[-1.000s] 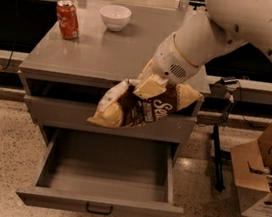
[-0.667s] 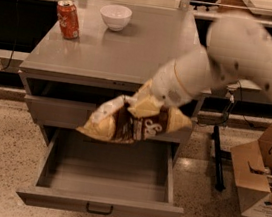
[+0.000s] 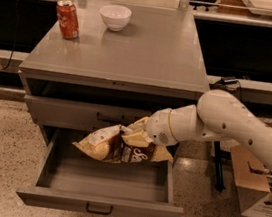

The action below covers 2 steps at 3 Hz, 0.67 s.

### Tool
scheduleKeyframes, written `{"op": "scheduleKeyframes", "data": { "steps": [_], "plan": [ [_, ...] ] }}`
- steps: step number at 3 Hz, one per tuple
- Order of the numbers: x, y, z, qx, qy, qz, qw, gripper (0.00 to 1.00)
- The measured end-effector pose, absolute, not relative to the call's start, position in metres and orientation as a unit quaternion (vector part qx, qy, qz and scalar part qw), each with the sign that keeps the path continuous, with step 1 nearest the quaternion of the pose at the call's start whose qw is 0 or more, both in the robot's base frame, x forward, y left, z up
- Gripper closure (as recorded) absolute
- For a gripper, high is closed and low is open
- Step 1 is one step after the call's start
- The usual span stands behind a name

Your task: Place brown chip bag into middle drawer

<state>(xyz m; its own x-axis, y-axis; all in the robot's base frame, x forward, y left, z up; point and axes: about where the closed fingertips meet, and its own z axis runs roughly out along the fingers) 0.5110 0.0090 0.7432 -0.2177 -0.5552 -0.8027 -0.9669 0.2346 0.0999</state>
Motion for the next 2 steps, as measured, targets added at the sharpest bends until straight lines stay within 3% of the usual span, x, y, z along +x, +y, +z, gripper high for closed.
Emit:
{"op": "scheduleKeyframes", "data": {
  "steps": [2],
  "plan": [
    [0.526, -0.004, 0.703, -0.499, 0.748, 0.304, 0.315, 1.0]
  ]
}}
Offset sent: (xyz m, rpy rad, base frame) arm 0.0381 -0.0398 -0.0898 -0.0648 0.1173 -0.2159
